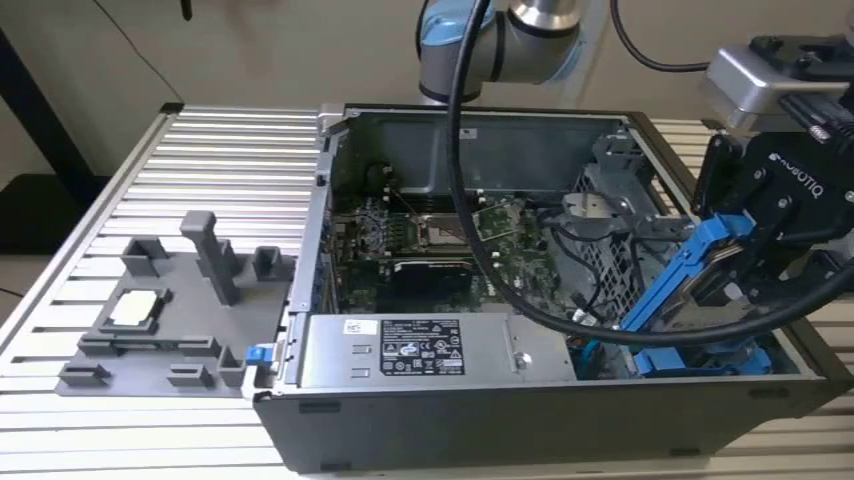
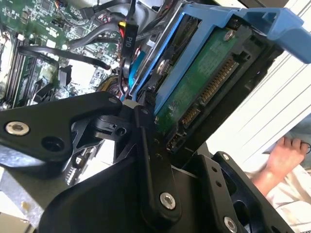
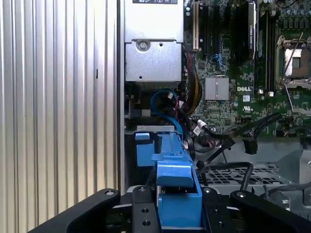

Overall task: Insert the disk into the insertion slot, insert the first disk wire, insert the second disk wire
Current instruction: 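Insert the disk into the insertion slot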

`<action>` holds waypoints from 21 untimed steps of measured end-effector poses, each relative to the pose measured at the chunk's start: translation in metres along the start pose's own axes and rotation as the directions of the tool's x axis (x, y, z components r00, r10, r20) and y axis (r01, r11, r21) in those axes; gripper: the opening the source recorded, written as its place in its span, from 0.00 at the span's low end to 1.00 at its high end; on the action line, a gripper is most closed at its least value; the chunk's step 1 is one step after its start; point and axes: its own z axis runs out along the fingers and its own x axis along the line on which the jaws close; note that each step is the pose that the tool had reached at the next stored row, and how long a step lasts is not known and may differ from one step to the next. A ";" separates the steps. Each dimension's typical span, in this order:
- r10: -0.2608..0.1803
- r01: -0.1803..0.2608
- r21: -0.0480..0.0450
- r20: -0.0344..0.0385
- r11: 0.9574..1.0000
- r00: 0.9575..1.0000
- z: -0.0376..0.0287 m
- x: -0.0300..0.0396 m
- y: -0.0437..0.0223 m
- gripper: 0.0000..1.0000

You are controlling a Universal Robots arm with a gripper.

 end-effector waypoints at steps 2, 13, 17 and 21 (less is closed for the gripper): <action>0.000 0.000 0.000 0.000 1.000 1.000 0.0036 0.0001 -0.0002 0.33; -0.003 0.003 0.000 0.000 1.000 1.000 0.0237 0.0006 -0.0010 0.33; -0.003 0.003 0.000 0.000 1.000 1.000 0.0309 0.0008 -0.0013 0.33; -0.004 0.004 0.000 0.000 1.000 1.000 0.0381 0.0010 -0.0016 0.33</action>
